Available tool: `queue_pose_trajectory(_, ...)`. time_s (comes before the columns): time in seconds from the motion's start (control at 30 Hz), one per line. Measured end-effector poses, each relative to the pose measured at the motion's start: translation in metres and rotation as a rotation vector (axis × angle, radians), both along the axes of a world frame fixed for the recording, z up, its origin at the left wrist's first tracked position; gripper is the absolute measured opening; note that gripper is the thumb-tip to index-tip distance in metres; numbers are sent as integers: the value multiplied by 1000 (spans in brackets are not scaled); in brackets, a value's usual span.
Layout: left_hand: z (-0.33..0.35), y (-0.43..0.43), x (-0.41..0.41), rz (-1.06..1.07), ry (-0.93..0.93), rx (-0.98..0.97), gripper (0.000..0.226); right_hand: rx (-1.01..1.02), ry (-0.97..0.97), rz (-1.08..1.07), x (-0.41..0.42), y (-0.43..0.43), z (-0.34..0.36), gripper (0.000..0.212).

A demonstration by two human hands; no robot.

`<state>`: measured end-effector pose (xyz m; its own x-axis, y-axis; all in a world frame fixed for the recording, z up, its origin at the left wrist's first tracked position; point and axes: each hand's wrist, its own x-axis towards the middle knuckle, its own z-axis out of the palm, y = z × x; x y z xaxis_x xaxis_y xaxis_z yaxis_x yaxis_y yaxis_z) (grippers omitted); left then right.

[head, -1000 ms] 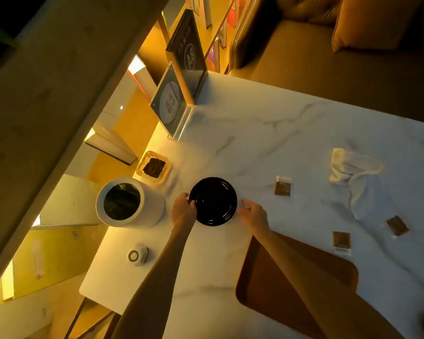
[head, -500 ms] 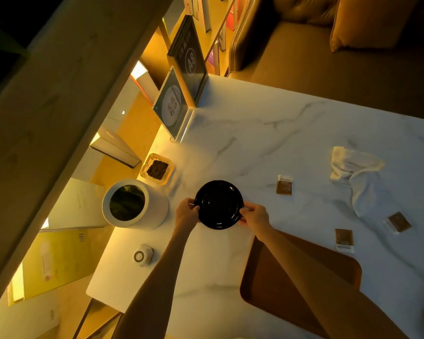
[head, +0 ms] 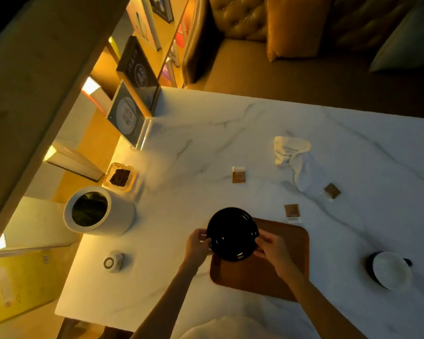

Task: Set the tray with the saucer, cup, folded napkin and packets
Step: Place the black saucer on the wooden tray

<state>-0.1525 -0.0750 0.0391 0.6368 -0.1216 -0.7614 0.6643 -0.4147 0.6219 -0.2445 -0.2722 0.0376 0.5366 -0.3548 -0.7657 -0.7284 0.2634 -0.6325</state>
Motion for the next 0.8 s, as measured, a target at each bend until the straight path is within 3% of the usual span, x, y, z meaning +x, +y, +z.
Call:
queue_pose_trajectory(0.1,-4,-10,-25,-35,66,-1,26,1,23,-52,-36,-7,-6,40)
queue_pose_trajectory(0.3,-7,-19,-47,94,217,6,31,22,52,-113,-68,-6,-18,39)
queue_pose_trajectory(0.8,-11,-20,-52,211,225,140,26,74,108,-171,-63,2,-38,42)
